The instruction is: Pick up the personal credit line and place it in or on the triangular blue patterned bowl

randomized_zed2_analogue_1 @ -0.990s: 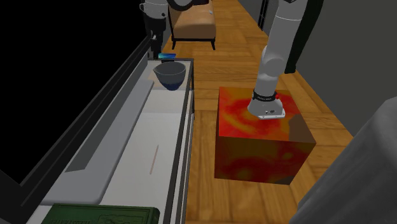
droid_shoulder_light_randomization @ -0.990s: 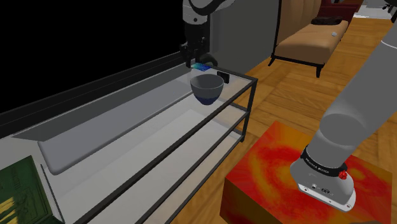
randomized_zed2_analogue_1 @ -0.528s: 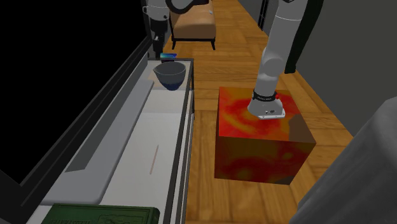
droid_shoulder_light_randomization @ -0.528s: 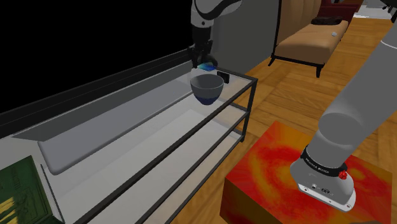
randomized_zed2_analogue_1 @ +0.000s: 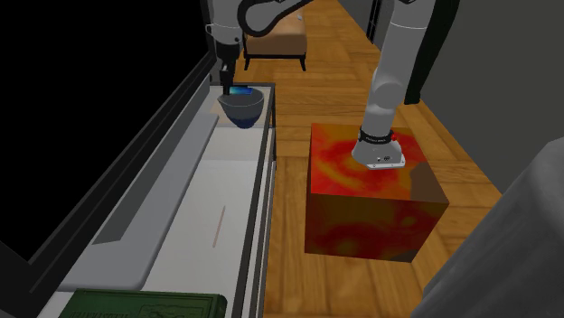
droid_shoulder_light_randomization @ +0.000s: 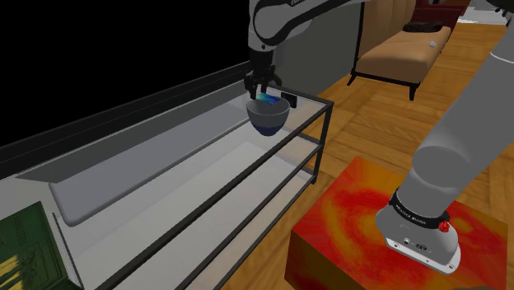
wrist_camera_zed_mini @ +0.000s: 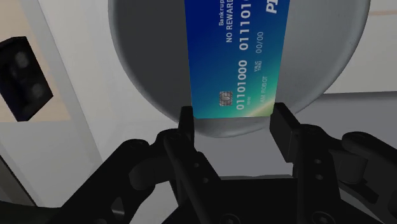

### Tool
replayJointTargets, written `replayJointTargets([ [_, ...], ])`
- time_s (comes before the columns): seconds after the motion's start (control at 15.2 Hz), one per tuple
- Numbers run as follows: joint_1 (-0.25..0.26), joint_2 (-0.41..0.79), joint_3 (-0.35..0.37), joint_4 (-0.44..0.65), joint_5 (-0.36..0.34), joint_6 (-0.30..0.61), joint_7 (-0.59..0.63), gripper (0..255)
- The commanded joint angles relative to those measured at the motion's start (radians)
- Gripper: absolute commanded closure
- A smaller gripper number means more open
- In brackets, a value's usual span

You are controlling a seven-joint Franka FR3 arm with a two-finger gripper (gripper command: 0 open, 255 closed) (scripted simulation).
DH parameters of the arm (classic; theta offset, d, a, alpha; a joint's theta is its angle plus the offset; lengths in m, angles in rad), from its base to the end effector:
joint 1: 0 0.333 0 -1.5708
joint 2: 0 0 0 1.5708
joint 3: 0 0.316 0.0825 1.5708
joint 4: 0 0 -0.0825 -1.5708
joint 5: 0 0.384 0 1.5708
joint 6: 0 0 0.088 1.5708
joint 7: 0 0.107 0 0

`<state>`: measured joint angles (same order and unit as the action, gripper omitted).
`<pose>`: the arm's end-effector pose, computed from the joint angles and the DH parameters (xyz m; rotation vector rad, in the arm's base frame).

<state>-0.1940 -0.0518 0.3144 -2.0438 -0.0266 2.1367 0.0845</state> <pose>0.5490 0.0674 0.4766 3.1077 0.0766 0.2263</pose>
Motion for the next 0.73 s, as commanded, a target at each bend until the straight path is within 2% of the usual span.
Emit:
replayJointTargets([
  [0.0,-0.001,0.008,0.000,-0.019,-0.003,0.028,0.001,255],
  [0.59,-0.001,0.015,0.000,-0.034,-0.007,0.049,0.004,255],
  [0.66,-0.001,0.015,0.000,-0.034,-0.007,0.049,0.004,0],
])
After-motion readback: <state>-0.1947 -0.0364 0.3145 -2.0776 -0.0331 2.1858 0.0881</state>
